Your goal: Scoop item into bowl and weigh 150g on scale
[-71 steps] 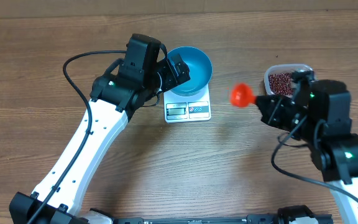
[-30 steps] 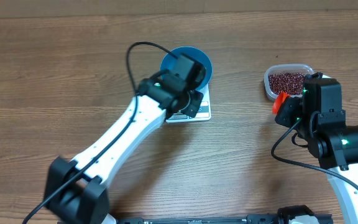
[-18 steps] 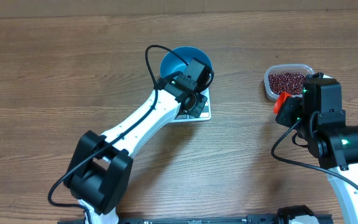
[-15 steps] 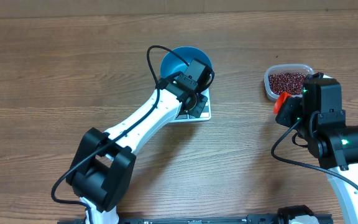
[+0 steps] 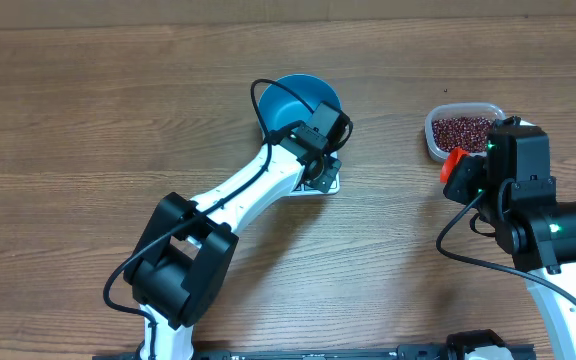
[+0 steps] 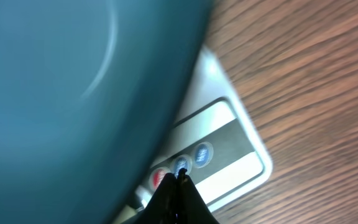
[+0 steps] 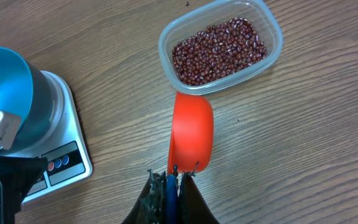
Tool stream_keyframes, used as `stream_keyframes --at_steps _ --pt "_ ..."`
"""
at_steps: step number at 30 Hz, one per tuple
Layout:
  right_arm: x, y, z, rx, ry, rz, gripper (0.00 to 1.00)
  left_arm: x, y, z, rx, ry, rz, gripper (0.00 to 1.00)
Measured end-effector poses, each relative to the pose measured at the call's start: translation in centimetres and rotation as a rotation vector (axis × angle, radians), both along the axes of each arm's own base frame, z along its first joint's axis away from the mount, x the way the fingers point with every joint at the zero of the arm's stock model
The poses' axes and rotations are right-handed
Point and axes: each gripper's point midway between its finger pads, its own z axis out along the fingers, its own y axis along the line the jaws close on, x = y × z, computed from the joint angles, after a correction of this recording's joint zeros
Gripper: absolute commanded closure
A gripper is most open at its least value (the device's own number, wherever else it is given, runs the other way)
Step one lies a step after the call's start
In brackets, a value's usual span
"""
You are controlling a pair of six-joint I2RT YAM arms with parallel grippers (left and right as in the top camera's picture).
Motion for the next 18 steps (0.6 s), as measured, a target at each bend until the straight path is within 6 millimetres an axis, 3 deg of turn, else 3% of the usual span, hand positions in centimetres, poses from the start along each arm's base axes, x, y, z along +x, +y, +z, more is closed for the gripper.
stream_keyframes --at_steps 18 --pt "-0.01 0.00 -0.01 0.001 0.001 -0.002 0.96 -0.29 0.72 -0.92 0.042 -0.012 0.008 0.95"
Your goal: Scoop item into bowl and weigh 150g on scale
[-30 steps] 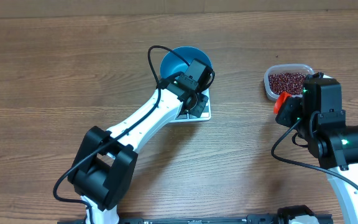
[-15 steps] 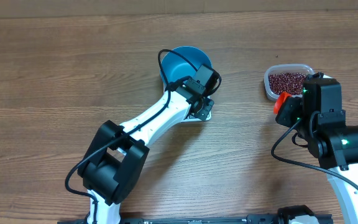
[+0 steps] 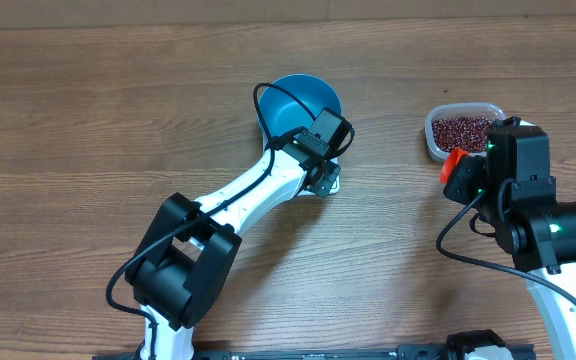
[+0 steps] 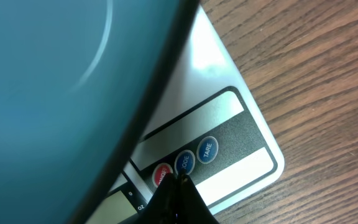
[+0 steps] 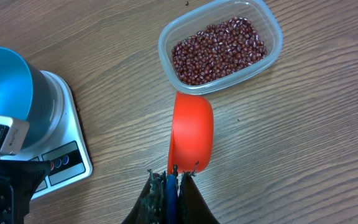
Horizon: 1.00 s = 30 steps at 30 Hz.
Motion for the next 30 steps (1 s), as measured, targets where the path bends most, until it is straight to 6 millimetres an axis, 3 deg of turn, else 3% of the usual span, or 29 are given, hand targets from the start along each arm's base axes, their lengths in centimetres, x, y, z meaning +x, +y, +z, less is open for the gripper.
stream_keyframes --at_steps 30 --pt "-0.07 -0.02 -0.06 -0.001 0.004 0.000 0.96 0.29 0.77 -0.23 0.035 -0.022 0.020 0.96"
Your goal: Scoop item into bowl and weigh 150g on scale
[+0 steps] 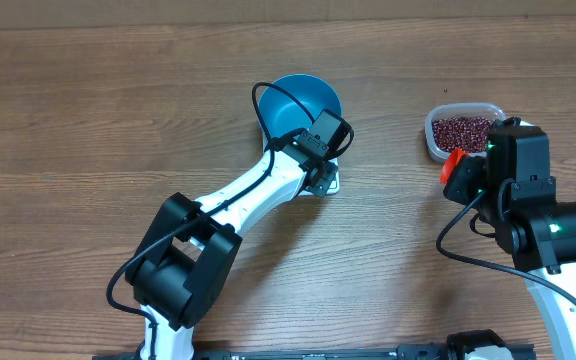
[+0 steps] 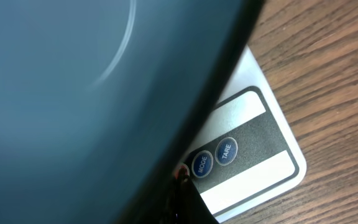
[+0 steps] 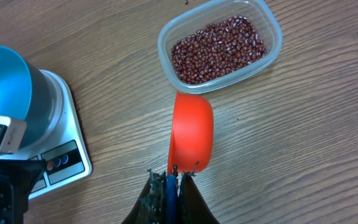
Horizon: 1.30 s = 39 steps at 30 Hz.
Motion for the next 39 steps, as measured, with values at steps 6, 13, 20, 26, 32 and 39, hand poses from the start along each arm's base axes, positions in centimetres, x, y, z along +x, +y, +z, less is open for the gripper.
stream_keyframes --at_steps 6,13,20,26,32,39 --pt "0.0 0.0 0.0 0.000 0.001 0.000 0.96 0.0 0.0 0.0 0.000 0.001 0.001 0.96" --pt "0.0 0.0 0.0 0.000 0.000 0.000 0.96 0.1 -0.1 0.0 -0.006 -0.005 0.003 0.96" --pt "0.0 0.0 0.0 0.000 0.000 0.000 0.96 0.2 -0.1 -0.4 -0.003 -0.002 0.003 0.96" --pt "0.0 0.0 0.0 0.001 0.000 0.000 0.96 0.1 -0.1 -0.7 0.001 0.003 0.003 0.96" --pt "0.0 0.0 0.0 0.001 0.000 0.000 0.96 0.3 -0.3 -0.6 -0.006 -0.006 0.003 0.96" --pt "0.0 0.0 0.0 0.001 0.001 0.000 0.96 0.1 0.0 -1.2 -0.003 -0.002 0.003 0.96"
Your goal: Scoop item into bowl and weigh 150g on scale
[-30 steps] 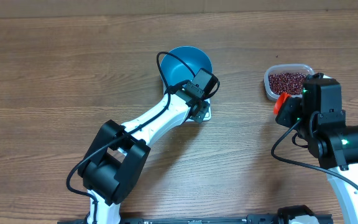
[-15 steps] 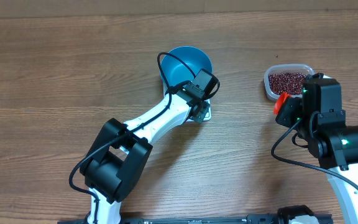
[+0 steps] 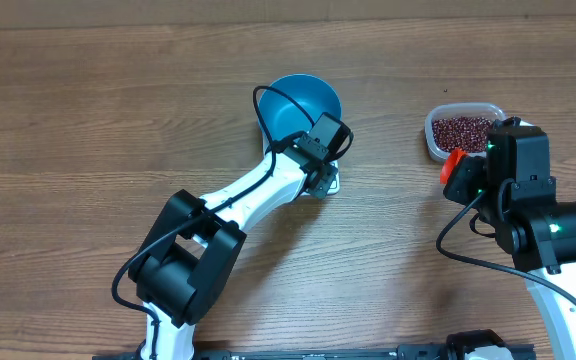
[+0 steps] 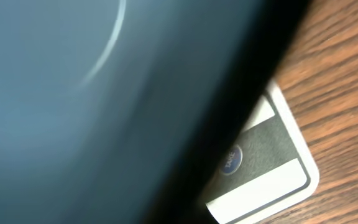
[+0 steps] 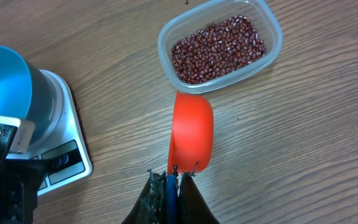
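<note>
The blue bowl (image 3: 303, 100) stands on the small white scale (image 3: 332, 184). My left gripper (image 3: 322, 166) is down at the scale's front, close under the bowl's side. Its wrist view is filled by the blurred bowl (image 4: 73, 93) and a dark shadow. Only the scale's panel (image 4: 272, 168) with one blue button (image 4: 231, 159) shows, and the fingertips are hidden. My right gripper (image 5: 173, 171) is shut on the blue handle of the orange scoop (image 5: 191, 130). The scoop is empty, just short of the clear tub of red beans (image 5: 219, 48).
The left arm (image 3: 238, 195) stretches diagonally from the table's front to the scale. The bean tub (image 3: 461, 130) sits at the right rear, with the right arm (image 3: 538, 215) behind the scoop. Bare wooden tabletop (image 3: 88, 120) lies on the left.
The left wrist view has shifted further under the bowl: the red and middle buttons and the shut fingertips no longer show, only one blue button. The right arm and scoop have not moved.
My left gripper's shut tips rested on the middle blue button of the scale. They then stood between the red and middle buttons, then at the red one by the bowl's edge. Now they are lost in shadow. The right gripper held the scoop still by the tub throughout.
</note>
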Tool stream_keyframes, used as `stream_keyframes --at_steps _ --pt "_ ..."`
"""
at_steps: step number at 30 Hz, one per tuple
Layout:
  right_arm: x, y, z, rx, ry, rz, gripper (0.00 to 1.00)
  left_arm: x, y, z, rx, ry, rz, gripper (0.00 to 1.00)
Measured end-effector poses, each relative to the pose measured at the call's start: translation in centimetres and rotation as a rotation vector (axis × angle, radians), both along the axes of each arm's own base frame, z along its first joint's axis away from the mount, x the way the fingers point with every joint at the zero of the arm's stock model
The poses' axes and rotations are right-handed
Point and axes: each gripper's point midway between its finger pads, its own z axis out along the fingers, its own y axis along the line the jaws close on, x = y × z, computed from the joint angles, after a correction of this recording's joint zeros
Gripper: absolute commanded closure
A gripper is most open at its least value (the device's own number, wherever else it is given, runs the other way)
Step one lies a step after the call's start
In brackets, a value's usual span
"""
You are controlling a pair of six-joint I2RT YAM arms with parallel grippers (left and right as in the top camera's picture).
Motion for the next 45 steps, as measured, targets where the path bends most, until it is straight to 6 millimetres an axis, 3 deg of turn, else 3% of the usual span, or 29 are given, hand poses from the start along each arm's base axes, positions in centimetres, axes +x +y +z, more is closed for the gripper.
stream_keyframes --at_steps 34,38,41,42,43,44,45 --pt "-0.1 0.0 0.0 0.000 0.003 0.000 0.96 0.2 0.0 -0.1 0.003 -0.007 0.003 0.96" --pt "0.0 0.0 0.0 0.000 0.002 0.000 0.96 -0.6 0.2 0.5 0.013 0.005 -0.004 0.96" --pt "0.0 0.0 0.0 0.000 0.002 0.000 0.96 -1.4 0.4 2.5 0.004 -0.006 -0.013 0.95" --pt "0.0 0.0 0.0 0.000 0.002 0.000 0.96 -1.7 0.3 3.5 -0.006 -0.018 -0.018 0.90" --pt "-0.1 0.0 0.0 -0.001 0.003 0.000 0.96 -1.9 0.1 4.9 -0.021 -0.037 -0.024 0.61" --pt "0.0 0.0 0.0 0.000 0.002 0.000 0.96 -2.1 0.2 6.2 -0.034 -0.052 -0.026 0.00" --pt "0.0 0.0 0.0 0.000 0.002 0.000 0.96 -2.5 0.2 7.7 -0.050 -0.067 -0.023 0.00"
